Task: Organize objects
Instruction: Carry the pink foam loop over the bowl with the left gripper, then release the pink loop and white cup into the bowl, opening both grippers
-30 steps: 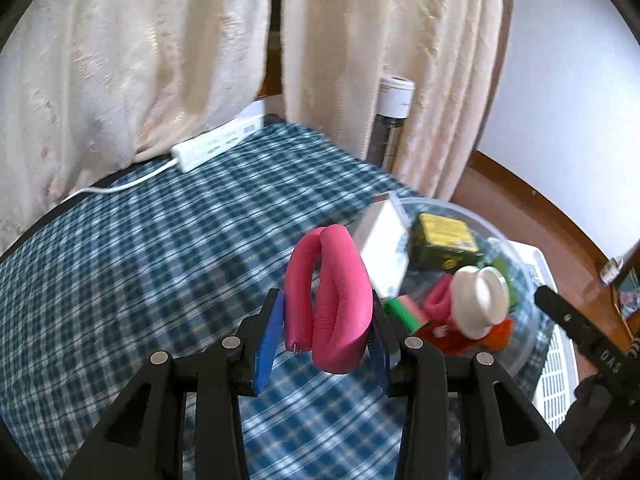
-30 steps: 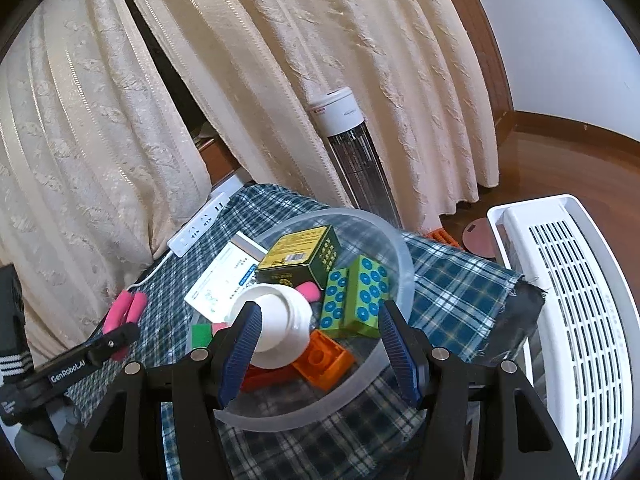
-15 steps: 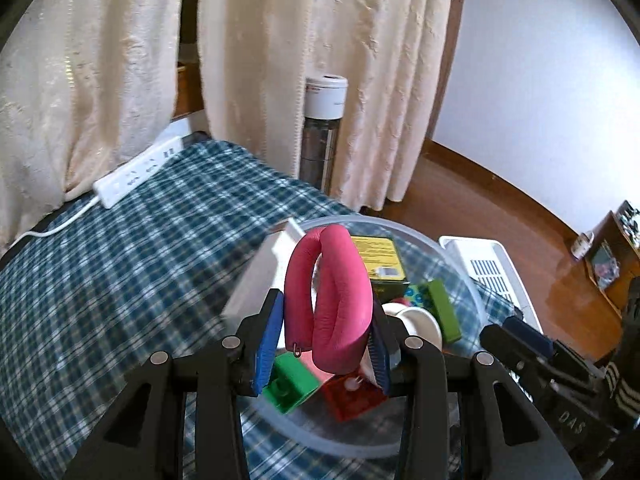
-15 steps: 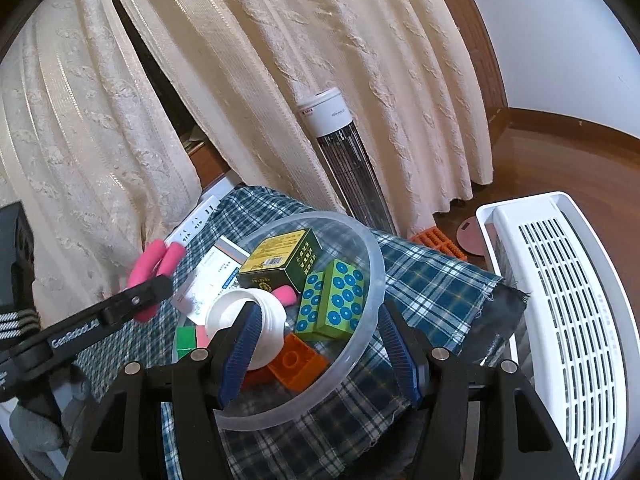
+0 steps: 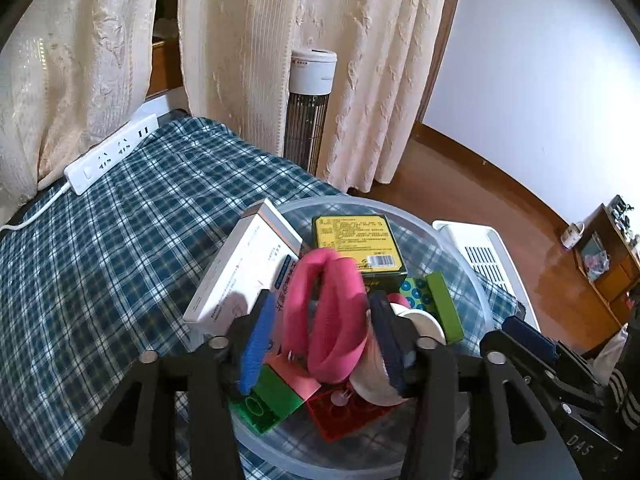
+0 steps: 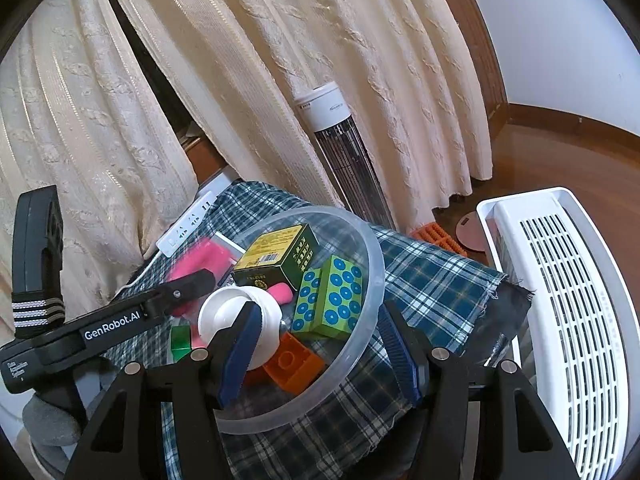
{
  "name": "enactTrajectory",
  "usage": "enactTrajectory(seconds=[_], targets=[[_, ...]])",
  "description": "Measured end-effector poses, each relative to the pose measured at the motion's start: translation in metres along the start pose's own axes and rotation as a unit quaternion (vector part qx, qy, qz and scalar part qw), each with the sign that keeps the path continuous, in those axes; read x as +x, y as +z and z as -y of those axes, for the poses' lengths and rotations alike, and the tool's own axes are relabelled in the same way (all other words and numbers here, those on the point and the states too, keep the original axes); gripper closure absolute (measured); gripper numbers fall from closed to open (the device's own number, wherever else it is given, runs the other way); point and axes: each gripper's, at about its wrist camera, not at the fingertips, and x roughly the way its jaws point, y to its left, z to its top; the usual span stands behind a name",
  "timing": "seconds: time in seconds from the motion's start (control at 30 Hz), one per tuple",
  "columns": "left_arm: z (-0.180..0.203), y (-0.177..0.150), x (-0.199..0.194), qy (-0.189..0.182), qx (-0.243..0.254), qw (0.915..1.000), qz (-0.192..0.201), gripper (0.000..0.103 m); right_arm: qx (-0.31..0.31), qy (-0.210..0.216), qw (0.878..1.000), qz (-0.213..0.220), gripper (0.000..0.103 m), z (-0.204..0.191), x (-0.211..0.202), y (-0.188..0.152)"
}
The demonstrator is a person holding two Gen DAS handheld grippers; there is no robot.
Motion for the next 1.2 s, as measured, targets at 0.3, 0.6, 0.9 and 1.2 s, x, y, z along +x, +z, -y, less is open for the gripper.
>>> enactTrajectory(seconds=[0.3, 0.6, 0.9, 1.2], targets=[[-0.008, -0.007, -0.018, 0.016, 0.002, 0.9997, 0.021, 0.039, -0.008, 0.000, 1.000, -0.001, 0.039, -0.010, -0.001, -0.003], [-0.018, -0.028, -0.048, 0.046, 0.008, 0.9977, 0.049, 0.023, -0.040, -0.014, 0.999, -0.002, 0.025, -0.026, -0.014, -0.014], [-0.029, -0.051, -0.067, 0.058, 0.008, 0.9970, 0.051, 0.017, -0.078, -0.028, 0.996, -0.016, 0.008, -0.046, -0.026, -0.037], [-0.035, -0.068, -0.078, 0.055, -0.010, 0.9976, 0.042, 0.017, -0.097, -0.044, 0.994, -0.017, 0.001, -0.065, -0.039, -0.051]])
